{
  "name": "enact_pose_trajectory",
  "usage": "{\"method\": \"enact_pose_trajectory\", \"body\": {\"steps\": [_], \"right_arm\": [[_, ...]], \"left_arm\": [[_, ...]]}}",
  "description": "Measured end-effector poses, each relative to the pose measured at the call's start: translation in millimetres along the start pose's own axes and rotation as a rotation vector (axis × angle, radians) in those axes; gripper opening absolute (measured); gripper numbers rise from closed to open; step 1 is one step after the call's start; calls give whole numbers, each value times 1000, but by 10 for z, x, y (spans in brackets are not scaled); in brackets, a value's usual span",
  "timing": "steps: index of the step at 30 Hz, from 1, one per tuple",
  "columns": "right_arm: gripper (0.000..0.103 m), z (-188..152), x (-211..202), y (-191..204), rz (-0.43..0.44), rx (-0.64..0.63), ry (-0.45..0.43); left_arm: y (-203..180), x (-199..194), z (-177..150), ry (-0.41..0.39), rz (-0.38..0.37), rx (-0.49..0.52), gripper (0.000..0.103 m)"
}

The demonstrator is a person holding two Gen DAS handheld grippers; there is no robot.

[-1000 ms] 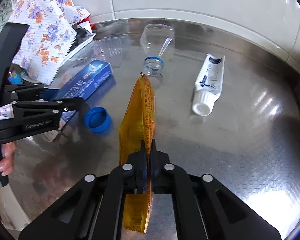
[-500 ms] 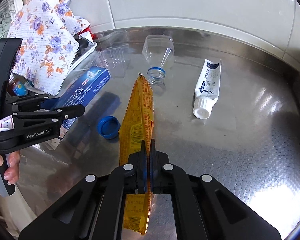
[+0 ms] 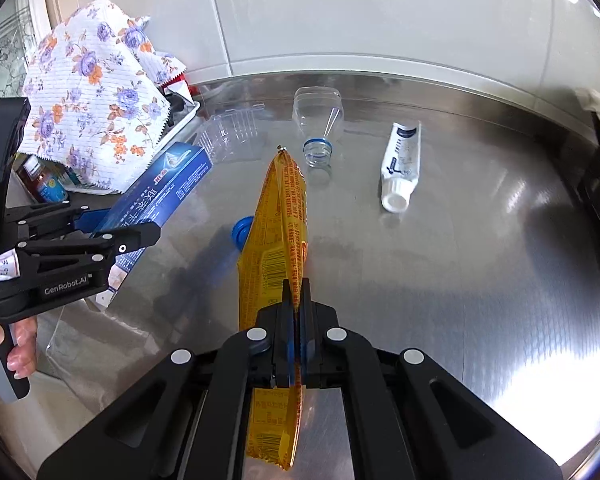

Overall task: Collect trash
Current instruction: 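Carry the toothpaste box and orange wrapper down over the yellow wastebasket with both tools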

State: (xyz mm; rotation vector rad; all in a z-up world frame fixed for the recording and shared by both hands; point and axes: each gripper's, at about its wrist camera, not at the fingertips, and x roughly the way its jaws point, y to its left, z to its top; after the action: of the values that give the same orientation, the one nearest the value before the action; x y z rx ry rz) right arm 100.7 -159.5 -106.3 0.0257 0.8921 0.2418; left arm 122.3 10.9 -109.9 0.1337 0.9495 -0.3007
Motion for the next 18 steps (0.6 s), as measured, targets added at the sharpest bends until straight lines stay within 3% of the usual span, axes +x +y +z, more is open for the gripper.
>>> {"method": "enact_pose_trajectory", "body": {"steps": [8,18], "right_arm": [[2,-326,-320,141,-22,21,-16],[2,-686,-713,194,2,-12,-31]], "left_arm": [[-128,-242,-303,-6,-24,42,39],[-289,-581,-660,-27,-4,8,39]]}}
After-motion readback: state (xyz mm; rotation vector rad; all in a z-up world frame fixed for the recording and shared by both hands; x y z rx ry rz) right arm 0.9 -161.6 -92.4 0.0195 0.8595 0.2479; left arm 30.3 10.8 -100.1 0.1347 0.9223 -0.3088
